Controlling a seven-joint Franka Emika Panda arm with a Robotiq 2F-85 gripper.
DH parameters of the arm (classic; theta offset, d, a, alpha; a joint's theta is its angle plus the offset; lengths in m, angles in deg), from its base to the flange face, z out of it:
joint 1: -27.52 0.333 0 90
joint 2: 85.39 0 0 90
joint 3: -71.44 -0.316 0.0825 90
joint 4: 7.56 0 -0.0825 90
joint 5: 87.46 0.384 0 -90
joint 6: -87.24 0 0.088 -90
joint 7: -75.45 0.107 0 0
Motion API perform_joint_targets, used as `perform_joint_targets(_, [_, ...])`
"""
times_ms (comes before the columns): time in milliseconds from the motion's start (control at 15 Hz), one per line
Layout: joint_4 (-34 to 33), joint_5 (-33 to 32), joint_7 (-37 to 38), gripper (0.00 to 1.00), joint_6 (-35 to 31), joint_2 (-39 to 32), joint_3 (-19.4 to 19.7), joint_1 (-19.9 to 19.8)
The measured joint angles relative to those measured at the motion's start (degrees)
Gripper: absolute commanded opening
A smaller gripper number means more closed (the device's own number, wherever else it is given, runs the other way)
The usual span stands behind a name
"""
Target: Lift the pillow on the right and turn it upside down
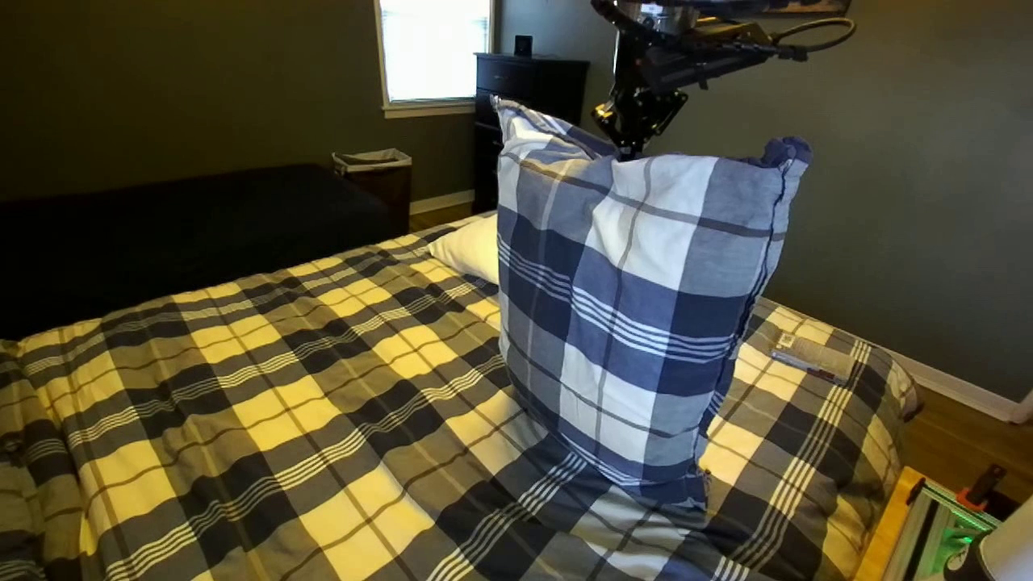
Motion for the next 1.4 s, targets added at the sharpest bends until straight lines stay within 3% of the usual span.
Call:
perform_joint_targets(467, [-0.9, -4.1, -0.1, 0.01, 0.1, -3.8, 4.8, -4.4])
perform_joint_targets(933, [-6.5, -11.8, -0.1, 0.01, 2.7, -7.3, 10.0, -8.3])
perform_joint_targets(1400, [-9.4, -10.3, -0.7, 0.01, 2.0, -13.6, 13.9, -9.3])
